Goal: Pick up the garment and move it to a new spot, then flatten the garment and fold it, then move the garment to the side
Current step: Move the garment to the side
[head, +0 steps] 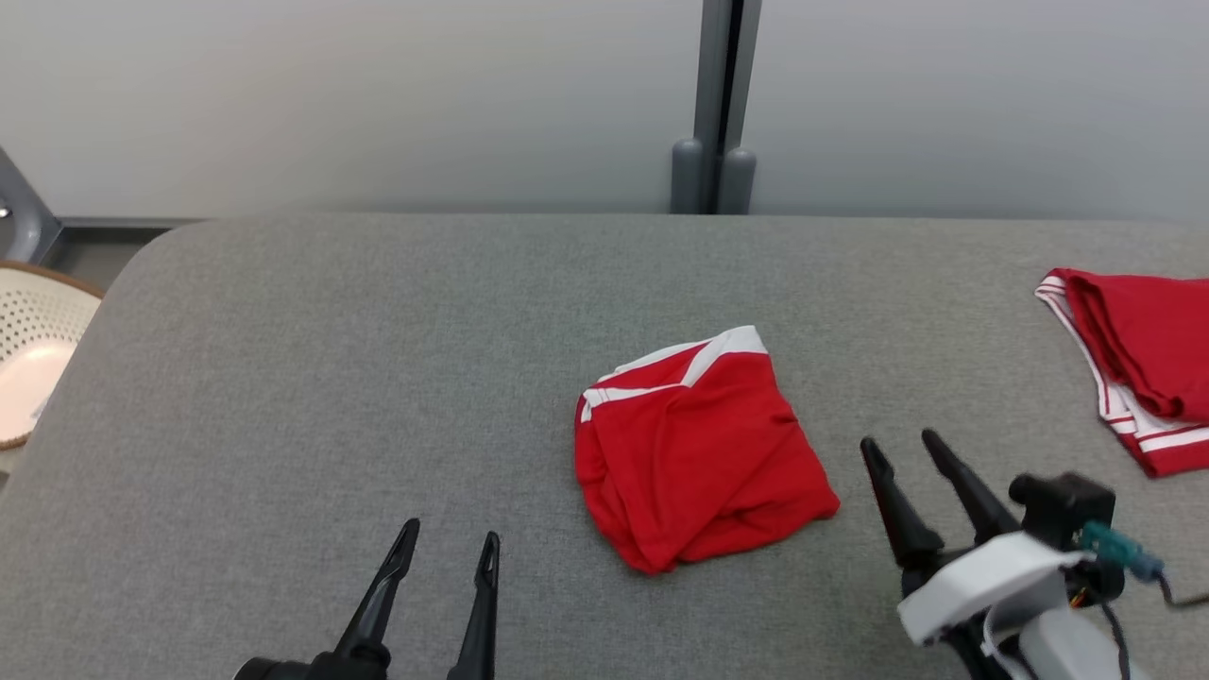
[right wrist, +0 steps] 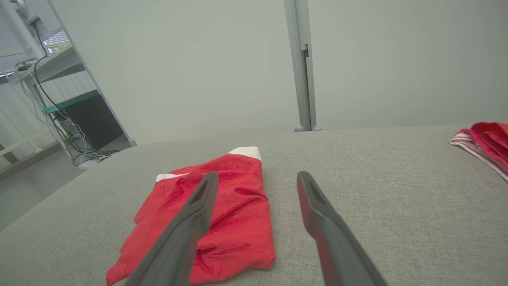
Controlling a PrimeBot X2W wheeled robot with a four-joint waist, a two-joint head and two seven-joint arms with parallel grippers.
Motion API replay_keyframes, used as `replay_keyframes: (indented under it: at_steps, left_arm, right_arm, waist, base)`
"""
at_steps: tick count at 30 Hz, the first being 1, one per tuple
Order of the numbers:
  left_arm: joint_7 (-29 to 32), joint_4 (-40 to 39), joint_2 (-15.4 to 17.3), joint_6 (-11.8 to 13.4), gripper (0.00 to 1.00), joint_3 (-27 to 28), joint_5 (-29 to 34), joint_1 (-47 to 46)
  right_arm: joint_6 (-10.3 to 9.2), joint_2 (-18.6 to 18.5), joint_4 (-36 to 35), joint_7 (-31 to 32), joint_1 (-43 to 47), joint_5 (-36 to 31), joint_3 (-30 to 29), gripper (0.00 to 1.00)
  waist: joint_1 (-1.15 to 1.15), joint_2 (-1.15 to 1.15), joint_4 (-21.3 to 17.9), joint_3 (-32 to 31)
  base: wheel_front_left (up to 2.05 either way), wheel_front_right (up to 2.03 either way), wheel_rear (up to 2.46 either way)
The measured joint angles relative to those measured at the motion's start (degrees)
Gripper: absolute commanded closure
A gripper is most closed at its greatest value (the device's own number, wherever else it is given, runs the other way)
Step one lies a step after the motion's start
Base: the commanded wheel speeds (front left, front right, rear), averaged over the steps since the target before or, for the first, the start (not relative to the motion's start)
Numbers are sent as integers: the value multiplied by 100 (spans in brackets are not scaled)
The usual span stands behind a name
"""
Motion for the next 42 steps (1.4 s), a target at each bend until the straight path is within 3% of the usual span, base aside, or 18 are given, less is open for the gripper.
replay_keyframes:
  at_steps: [4, 10, 15, 21, 22, 24, 30, 42]
  left_arm:
    - [0, 7, -4, -5, 0, -222, -69, -276]
    - [0, 110, 0, -5, 0, -289, -129, -468]
    - [0, 109, 0, 1, 0, -335, -137, -610]
    - [0, 126, -1, 0, 0, -389, -89, -680]
    - [0, 123, -2, -4, 0, -398, -56, -706]
    - [0, 122, -1, -22, 0, -397, -30, -743]
    - [0, 68, 2, -8, 0, -268, 18, -795]
    - [0, -121, -4, -157, 0, -241, 148, -1104]
  right_arm:
    - [0, -528, 659, 701, -914, 1025, 604, 0]
    - [0, -1042, 935, 1605, -1523, 2402, 1296, 0]
    - [0, -1280, 969, 1700, -1860, 2974, 1720, 0]
    - [0, -1246, 1312, 1640, -2104, 3421, 2227, 0]
    - [0, -1234, 1358, 1634, -2151, 3475, 2304, 7]
    - [0, -1227, 1385, 1491, -2243, 3522, 2480, 100]
    - [1, -1380, 1344, 922, -2526, 3552, 3023, 100]
    - [1, -2498, 1618, 210, -3528, 3043, 3702, 100]
  waist:
    - [0, 0, 208, 281]
    - [0, 0, 562, 630]
    - [0, 0, 786, 906]
    - [0, 0, 928, 1080]
    - [0, 0, 944, 1101]
    - [0, 0, 975, 1143]
    - [0, 0, 864, 1248]
    - [0, 0, 45, 1528]
  base:
    - [0, 0, 0]
    - [0, 0, 0]
    - [0, 0, 0]
    - [0, 0, 0]
    - [0, 0, 0]
    - [0, 0, 0]
    - [0, 0, 0]
    - [0, 0, 0]
